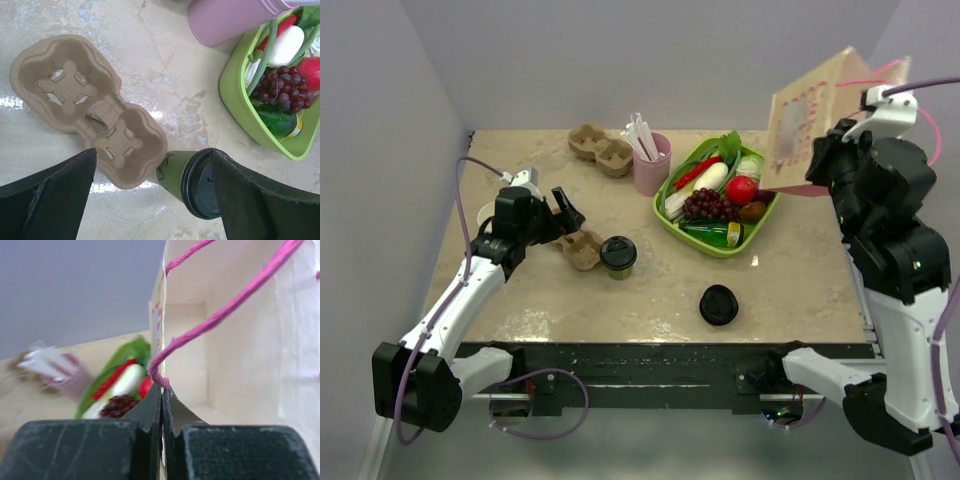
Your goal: Pack the takeout coffee
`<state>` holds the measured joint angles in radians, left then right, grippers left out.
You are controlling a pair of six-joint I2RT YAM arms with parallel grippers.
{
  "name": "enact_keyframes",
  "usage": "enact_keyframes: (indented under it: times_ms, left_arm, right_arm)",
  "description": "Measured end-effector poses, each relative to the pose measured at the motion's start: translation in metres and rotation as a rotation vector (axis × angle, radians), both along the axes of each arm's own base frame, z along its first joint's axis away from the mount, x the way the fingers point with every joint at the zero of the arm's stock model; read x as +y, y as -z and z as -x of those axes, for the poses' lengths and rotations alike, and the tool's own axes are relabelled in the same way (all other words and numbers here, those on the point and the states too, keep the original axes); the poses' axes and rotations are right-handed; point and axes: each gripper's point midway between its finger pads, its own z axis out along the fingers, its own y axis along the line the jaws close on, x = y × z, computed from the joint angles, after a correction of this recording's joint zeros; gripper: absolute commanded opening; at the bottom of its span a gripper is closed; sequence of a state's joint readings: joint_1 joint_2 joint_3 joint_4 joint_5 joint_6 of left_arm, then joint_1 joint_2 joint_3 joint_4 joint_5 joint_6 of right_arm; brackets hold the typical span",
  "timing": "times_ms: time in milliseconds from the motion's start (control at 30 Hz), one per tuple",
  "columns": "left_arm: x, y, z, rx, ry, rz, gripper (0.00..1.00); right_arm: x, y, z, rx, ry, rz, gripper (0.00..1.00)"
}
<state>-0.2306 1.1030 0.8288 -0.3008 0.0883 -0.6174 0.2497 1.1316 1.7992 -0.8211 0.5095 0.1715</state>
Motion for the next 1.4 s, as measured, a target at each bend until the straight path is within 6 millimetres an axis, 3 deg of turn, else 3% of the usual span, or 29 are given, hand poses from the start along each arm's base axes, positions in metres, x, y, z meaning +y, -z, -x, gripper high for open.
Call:
enact_keyframes:
  times_ms: [100,200,300,367,467,600,833,1133,1400]
  left_arm:
    - [0.0,0.0,0.0,0.002,-0.004,0.006,1.0]
    - [-0.001,0.0,0.0,0.011,-0.014,0.021,1.0]
    - [-0.001,0.004,0.001,0.033,-0.03,0.034,1.0]
    - [0.0,0.008,0.003,0.052,-0.044,0.037,1.0]
    - [0.003,0.013,0.005,0.074,-0.069,0.035,1.0]
    - [0.008,0.019,0.01,0.111,-0.103,0.033,1.0]
    - [0.007,0.027,0.012,0.142,-0.119,0.044,0.99]
    - [0.01,0.043,0.016,0.188,-0.139,0.034,0.99]
    - [0.011,0.069,0.027,0.272,-0.188,0.061,0.93]
  right_arm:
    - [0.061,-0.021,0.021,-0.077,-0.316,0.008,0.0]
    - [0.112,-0.014,0.025,-0.062,-0.549,0.021,0.0]
    - [0.156,0.016,0.02,0.028,-0.698,0.037,0.0]
    - [0.182,0.049,0.013,0.116,-0.758,0.056,0.0]
    - [0.205,0.094,0.015,0.235,-0.815,0.068,0.0]
    - [0.218,0.132,0.027,0.34,-0.825,0.07,0.0]
    - [0.219,0.128,0.038,0.308,-0.771,0.039,0.0]
    - [0.218,0.124,0.035,0.281,-0.744,0.015,0.0]
    - [0.248,0.186,0.03,0.422,-0.729,0.114,0.0]
